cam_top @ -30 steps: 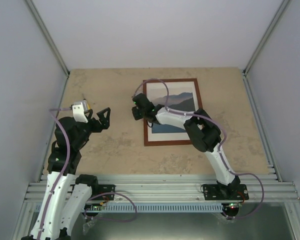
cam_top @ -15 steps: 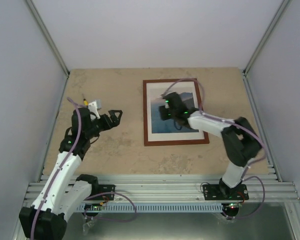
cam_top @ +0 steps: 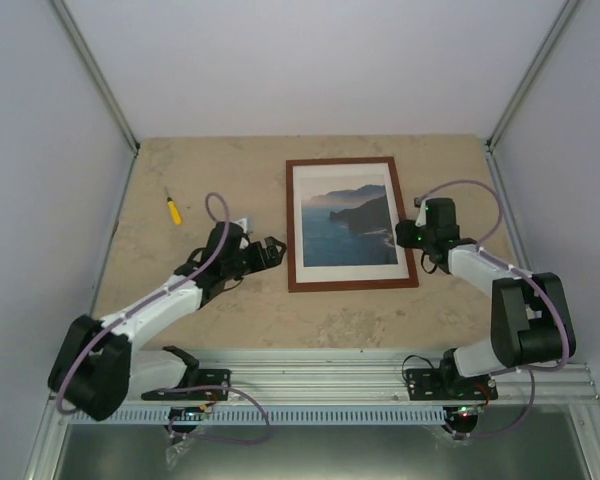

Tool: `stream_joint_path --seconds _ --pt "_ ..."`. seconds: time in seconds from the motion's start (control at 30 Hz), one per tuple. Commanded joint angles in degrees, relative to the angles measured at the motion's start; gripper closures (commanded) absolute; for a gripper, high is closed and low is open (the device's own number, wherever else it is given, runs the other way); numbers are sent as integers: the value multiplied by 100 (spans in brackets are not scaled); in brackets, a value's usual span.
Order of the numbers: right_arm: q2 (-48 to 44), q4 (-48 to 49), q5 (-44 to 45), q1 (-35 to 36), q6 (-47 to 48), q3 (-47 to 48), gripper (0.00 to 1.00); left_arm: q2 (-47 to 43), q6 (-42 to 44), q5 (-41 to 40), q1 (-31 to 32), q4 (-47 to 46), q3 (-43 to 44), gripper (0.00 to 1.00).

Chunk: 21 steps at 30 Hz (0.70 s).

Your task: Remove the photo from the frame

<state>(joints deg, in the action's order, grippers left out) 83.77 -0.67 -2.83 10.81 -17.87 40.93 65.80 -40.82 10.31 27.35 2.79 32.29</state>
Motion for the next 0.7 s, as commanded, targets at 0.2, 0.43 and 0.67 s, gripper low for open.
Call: stream_joint_path --seconds 0.2,0.43,0.67 --pt "592 472 -717 -501 -52 -140 46 1811 187 -579 231 -727 668 6" --pt "851 506 -963 -492 -25 -116 46 2561 275 -661 335 -731 1033 13" --pt "1132 463 -1181 -405 74 -9 46 3169 354 -694 466 -685 1377 17"
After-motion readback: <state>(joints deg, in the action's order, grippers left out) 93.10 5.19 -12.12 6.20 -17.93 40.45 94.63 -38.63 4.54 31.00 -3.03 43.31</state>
